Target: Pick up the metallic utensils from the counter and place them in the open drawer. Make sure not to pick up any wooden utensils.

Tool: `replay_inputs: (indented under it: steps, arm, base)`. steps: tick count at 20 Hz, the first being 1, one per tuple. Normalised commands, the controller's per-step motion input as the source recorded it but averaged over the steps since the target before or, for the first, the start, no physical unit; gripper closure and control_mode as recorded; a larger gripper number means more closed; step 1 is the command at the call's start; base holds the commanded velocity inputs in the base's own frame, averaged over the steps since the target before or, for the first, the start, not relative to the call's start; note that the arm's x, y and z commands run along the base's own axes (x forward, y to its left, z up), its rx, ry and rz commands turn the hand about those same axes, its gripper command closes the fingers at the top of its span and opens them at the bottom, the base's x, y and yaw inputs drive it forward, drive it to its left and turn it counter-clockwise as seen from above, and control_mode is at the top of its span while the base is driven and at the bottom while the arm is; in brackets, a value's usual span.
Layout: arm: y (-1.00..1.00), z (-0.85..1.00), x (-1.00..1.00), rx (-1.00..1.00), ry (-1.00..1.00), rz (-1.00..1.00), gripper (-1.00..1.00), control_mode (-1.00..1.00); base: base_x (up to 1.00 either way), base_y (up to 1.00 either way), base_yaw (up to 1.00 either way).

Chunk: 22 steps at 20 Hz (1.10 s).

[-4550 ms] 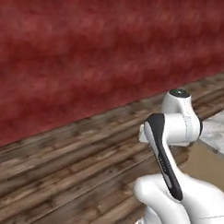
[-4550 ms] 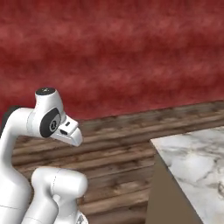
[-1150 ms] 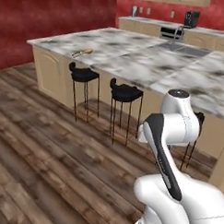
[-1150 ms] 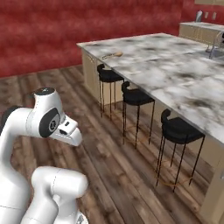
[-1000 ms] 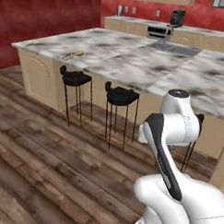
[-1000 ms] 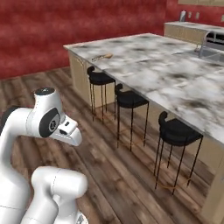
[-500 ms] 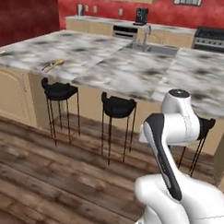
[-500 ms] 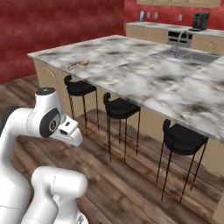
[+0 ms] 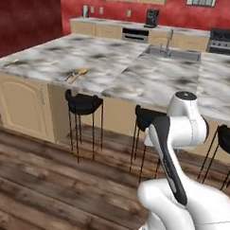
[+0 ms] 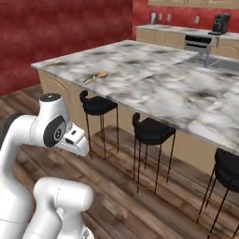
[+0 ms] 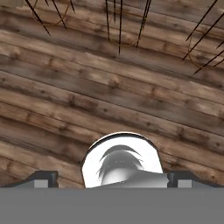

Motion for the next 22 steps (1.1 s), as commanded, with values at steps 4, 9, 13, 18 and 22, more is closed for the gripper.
replay_inputs:
  steps: [4, 9, 13, 18, 22]
  arm:
    - [0.00, 0.00, 0.00, 0.00, 0.00, 0.00, -1.00, 1.00]
    - [0.00, 0.00, 0.00, 0.00, 0.00, 0.00, -1.00, 1.00]
    - [0.00, 0.00, 0.00, 0.00, 0.00, 0.00, -1.00, 1.00]
    - [0.00, 0.00, 0.00, 0.00, 0.00, 0.00, -1.00, 1.00]
    - [0.00, 0.00, 0.00, 0.00, 0.00, 0.00, -1.00, 1.00]
  base:
    - [0.94, 1.00, -0.13]
    - [0.87, 1.00, -0.20]
    - [0.89, 1.00, -0.26]
    - [0.87, 1.00, -0.33]
    - [0.79, 1.00, -0.33]
